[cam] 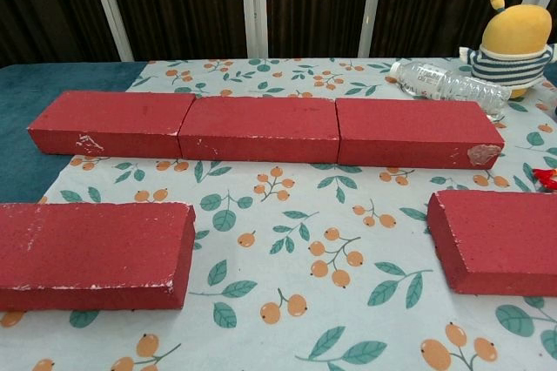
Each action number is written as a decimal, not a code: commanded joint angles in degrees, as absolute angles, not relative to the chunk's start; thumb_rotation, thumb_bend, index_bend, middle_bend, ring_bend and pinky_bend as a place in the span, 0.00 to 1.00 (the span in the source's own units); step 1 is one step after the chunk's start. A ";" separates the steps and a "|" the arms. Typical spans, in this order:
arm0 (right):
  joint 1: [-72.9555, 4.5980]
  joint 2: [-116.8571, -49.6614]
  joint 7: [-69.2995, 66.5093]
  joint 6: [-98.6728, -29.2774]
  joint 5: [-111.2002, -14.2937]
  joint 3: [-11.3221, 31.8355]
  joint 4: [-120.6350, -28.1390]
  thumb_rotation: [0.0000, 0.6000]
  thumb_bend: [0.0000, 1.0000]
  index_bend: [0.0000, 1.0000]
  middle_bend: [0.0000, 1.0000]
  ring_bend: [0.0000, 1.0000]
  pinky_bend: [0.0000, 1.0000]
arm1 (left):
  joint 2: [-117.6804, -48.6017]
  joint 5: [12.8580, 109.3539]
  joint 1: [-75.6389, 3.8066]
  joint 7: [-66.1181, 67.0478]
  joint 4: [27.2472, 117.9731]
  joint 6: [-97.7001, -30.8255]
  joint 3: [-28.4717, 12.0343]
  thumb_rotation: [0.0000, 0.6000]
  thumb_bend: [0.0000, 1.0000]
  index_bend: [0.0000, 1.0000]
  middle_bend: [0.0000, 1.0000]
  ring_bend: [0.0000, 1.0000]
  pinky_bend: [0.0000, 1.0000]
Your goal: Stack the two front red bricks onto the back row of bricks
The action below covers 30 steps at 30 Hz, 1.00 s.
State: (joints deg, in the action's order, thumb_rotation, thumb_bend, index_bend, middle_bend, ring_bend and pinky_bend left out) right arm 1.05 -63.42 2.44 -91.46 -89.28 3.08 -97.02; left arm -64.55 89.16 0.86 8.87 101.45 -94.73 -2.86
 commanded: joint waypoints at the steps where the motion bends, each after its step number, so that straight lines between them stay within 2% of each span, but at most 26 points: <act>1: 0.86 -63.46 2.77 -90.97 -89.16 3.00 -96.98 1.00 0.10 0.00 0.00 0.00 0.00 | -64.49 89.11 0.88 8.84 101.46 -94.70 -2.86 1.00 0.00 0.18 0.13 0.01 0.07; 16: 0.22 -61.47 3.27 -86.55 -89.31 0.49 -99.38 1.00 0.10 0.00 0.00 0.00 0.00 | -64.15 88.46 0.37 10.05 102.02 -92.77 -2.51 1.00 0.00 0.18 0.13 0.01 0.08; 22: -0.93 -60.95 4.87 -82.24 -88.71 -0.98 -101.99 1.00 0.08 0.00 0.00 0.00 0.00 | -64.25 88.98 0.42 10.49 102.44 -92.98 -2.36 1.00 0.00 0.18 0.13 0.01 0.07; 30: -3.73 -62.26 12.45 -75.42 -84.33 -0.90 -105.26 1.00 0.06 0.00 0.00 0.00 0.00 | -64.31 88.05 -0.18 11.28 102.75 -91.46 -2.43 1.00 0.00 0.18 0.13 0.01 0.07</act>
State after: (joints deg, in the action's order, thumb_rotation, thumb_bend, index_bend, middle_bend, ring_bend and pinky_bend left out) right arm -2.65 -61.69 10.29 -77.42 -85.96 -0.98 -103.95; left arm -64.31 88.05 -0.17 11.28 102.74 -91.46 -2.43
